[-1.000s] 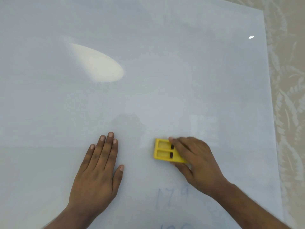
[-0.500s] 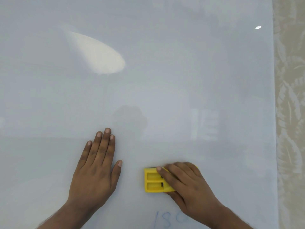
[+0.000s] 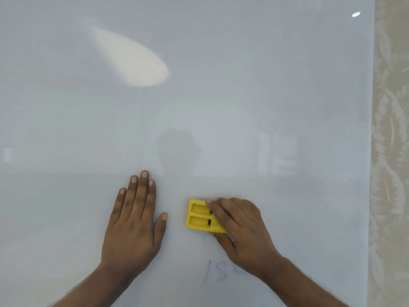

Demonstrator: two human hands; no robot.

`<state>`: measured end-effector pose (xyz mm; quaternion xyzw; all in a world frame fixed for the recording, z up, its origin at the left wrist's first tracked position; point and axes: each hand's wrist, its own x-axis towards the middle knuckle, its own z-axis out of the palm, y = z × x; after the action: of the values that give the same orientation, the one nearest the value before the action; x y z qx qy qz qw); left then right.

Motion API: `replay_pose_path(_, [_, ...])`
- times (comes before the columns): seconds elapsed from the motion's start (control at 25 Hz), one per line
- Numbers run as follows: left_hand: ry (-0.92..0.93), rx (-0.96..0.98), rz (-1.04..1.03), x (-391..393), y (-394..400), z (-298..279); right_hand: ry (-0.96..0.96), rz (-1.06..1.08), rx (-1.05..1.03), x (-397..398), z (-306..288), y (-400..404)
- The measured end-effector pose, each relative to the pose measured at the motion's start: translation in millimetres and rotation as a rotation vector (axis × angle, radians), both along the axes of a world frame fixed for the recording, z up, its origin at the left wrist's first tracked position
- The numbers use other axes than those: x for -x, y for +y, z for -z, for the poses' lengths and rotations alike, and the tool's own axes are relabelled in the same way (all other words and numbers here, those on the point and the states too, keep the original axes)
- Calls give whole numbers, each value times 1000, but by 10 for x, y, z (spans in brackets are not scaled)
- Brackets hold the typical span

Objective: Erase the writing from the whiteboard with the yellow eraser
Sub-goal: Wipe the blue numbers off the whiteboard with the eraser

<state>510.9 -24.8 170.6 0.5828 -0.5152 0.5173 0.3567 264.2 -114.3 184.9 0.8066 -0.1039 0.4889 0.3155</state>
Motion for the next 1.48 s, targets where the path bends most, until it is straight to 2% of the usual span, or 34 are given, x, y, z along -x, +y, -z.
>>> replay_pose_path(0.16, [-16,-28,2,-8,13,165,140,49,77,202,466,-56])
replay_pose_path(0.28, [-4,-33,4,28,0,278,158,101,110,442,540,-122])
replay_pose_path(0.52, [12,-40,1,92,-36,472,-83,38,-81,355,348,-132])
replay_pose_path(0.6, [-3,-41,7,92,-41,515,-101,4,-103,226,388,-73])
replay_pose_path(0.8, [-46,-54,3,74,-33,635,153,58,1,225,926,-18])
replay_pose_path(0.92, [-48,-58,3,73,-48,701,230,112,85,446,1204,-134])
replay_pose_path(1.04, [-50,-69,11,61,-46,745,280,148,126,701,1180,-218])
replay_pose_path(1.12, [-52,-71,10,61,-42,770,241,155,103,823,995,-230])
replay_pose_path(1.32, [-65,-66,15,81,-57,803,-46,142,-92,928,319,-275])
replay_pose_path(1.48, [-61,-77,25,74,-41,802,-168,93,-157,839,325,-250])
